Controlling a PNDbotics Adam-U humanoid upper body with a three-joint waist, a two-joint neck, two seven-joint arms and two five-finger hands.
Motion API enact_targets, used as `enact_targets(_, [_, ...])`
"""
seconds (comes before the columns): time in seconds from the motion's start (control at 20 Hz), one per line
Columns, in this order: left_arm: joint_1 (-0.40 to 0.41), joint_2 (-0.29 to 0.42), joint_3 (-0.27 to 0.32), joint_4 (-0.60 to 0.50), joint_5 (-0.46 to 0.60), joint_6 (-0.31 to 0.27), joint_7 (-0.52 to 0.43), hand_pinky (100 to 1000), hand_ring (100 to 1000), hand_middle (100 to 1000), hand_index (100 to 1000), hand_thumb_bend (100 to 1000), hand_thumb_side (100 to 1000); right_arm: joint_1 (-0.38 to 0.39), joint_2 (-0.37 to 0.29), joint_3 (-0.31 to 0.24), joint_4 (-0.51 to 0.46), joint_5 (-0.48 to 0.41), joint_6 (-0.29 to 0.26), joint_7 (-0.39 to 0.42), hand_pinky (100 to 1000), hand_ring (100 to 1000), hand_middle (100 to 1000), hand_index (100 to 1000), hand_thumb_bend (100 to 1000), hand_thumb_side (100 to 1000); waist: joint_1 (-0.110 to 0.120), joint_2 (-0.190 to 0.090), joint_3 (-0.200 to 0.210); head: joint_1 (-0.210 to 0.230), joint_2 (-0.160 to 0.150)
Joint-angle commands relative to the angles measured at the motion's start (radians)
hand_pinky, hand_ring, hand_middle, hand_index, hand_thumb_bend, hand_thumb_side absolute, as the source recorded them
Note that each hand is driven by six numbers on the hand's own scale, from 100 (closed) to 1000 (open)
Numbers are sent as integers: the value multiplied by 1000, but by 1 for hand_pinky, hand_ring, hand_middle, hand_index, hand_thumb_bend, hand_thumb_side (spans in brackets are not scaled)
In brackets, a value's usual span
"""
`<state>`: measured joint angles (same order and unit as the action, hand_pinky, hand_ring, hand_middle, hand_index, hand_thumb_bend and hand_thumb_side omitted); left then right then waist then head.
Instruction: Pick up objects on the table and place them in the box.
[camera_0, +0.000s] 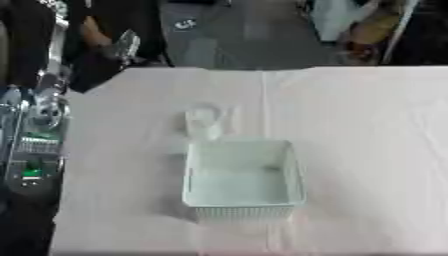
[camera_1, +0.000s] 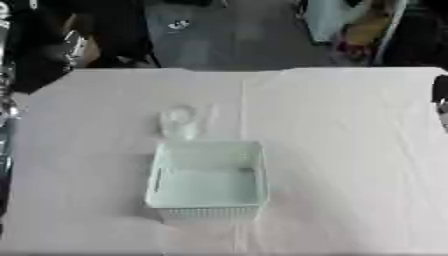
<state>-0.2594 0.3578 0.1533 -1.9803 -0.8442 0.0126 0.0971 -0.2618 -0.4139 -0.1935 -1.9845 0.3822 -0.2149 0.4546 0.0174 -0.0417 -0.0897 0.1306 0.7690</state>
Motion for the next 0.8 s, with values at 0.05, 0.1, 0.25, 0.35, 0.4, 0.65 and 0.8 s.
enact_targets(0.05, [-11, 19, 0, -20, 3, 1, 0, 1000, 997, 946, 373, 1000, 730, -17, -24, -4, -15, 0, -1, -1, 890, 914, 905, 938, 100, 646, 0, -6, -1, -5, -12])
enact_targets(0.1, [-11, 19, 0, -20, 3, 2, 0, 1000, 997, 946, 365, 1000, 730, -17, -24, -4, -15, 0, -1, -1, 891, 914, 905, 938, 100, 646, 0, -6, -1, -5, -12])
enact_targets(0.25, [-11, 19, 0, -20, 3, 2, -1, 1000, 997, 946, 367, 1000, 730, -17, -24, -4, -15, 0, -2, -1, 891, 914, 905, 937, 100, 646, 0, -6, -1, -6, -12])
enact_targets(0.35, [-11, 19, 0, -20, 4, 2, -1, 1000, 997, 946, 367, 1000, 731, -17, -24, -4, -15, 0, -2, -1, 891, 914, 905, 938, 100, 647, 0, -6, -1, -6, -12])
enact_targets(0.4, [-11, 19, 0, -20, 4, 2, -2, 1000, 997, 946, 366, 1000, 731, -17, -24, -4, -15, 0, -2, -1, 891, 914, 905, 938, 100, 647, 0, -6, -1, -6, -12])
enact_targets(0.65, [-17, 23, -3, -20, 2, 5, -12, 1000, 996, 945, 368, 1000, 722, -14, -22, -7, -15, 1, 0, -3, 890, 915, 906, 938, 100, 648, -4, -5, -16, -14, -14])
enact_targets(0.8, [-31, 74, -22, -20, 8, 13, -48, 1000, 1000, 947, 374, 1000, 734, -11, -22, -6, -15, 3, 2, -2, 891, 915, 906, 938, 100, 649, -3, -5, -27, -16, -16])
